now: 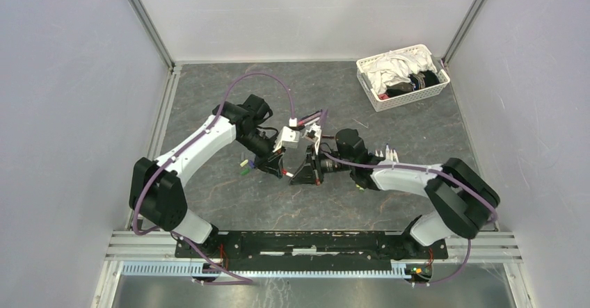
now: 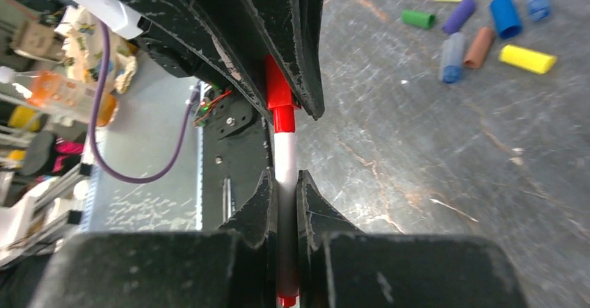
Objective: Open the pen caps
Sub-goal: Open the pen cap from the pen, then place the pen at the center of the board, then place the pen cap at the center of the board.
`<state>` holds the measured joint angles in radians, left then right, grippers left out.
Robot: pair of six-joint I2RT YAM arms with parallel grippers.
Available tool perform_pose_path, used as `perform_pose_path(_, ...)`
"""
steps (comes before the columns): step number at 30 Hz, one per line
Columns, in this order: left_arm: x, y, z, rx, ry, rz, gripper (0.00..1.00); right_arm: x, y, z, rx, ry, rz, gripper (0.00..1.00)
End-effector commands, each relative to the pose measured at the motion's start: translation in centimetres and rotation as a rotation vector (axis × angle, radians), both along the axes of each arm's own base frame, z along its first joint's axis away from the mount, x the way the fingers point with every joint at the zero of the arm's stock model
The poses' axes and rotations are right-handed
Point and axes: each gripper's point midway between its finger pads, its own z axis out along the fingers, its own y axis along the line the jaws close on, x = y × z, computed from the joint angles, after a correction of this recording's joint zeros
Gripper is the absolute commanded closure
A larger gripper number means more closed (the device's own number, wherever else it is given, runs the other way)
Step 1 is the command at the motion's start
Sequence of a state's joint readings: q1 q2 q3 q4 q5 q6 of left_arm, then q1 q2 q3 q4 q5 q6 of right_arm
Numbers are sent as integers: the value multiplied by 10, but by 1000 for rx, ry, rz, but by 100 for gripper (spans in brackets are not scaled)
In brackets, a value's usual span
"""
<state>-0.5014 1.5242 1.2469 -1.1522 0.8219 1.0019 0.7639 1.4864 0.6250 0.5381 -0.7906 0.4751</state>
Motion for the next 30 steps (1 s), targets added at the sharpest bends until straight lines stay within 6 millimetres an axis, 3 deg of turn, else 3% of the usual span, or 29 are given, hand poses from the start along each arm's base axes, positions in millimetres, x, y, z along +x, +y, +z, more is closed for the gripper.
perform_pose_path(1,28,45,-6,184,-114,36,98,-12,-53,-51,-203,66,-90,100)
perform_pose_path(7,47,61,-11,221,-137,70,98,-12,-81,-49,-206,46,-143,100)
perform_pose_path(11,56,58,-19,204,-132,96,98,-5,-90,-45,-210,32,-186,100)
perform_pose_path(14,69,45,-30,158,-135,150,98,15,-100,-45,-256,1,-292,100)
perform_pose_path(21,131,39,-74,190,-225,409,83,70,-156,-46,-412,-71,-708,100)
perform_pose_path(27,154,47,-106,258,-255,508,83,84,-198,-50,-532,-114,-909,100)
perform_pose_path(30,153,46,-115,270,-232,516,74,87,-205,-55,-560,-98,-942,98)
